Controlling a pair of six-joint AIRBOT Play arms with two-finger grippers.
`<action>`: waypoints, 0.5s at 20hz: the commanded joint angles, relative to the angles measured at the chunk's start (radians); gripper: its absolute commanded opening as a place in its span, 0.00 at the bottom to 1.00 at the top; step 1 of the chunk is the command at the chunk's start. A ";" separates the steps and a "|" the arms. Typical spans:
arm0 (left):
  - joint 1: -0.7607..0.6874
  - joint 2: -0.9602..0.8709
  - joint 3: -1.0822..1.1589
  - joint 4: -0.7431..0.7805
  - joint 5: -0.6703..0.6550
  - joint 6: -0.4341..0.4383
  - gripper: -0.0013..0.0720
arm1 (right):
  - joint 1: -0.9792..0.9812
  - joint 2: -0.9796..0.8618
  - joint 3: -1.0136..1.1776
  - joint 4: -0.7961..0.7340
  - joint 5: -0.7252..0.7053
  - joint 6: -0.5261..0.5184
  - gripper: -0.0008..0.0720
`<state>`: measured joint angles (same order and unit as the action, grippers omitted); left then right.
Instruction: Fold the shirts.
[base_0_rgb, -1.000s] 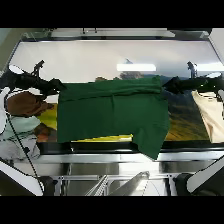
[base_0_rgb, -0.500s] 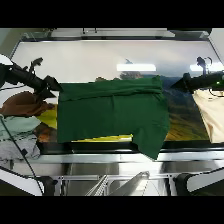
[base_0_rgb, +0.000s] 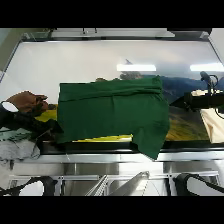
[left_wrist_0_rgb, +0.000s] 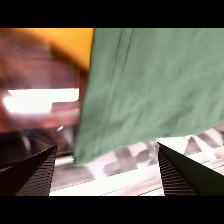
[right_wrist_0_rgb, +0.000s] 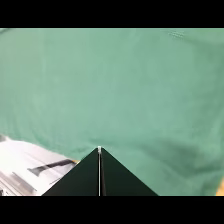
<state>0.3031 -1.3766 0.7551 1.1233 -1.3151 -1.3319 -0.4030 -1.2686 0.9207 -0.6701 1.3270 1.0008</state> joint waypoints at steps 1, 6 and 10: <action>0.003 0.048 -0.118 -0.014 0.142 0.057 0.96 | -0.002 0.106 -0.055 -0.005 0.000 -0.006 0.05; -0.052 -0.013 -0.121 -0.237 0.145 0.218 0.02 | -0.082 0.138 -0.106 -0.133 0.031 0.127 0.05; 0.000 -0.013 -0.121 -0.227 0.137 0.236 0.04 | -0.205 0.160 -0.319 -0.134 0.014 0.186 0.14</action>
<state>0.2756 -1.3853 0.6373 0.9257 -1.1782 -1.1309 -0.5400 -1.1233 0.7242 -0.7773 1.3441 1.1206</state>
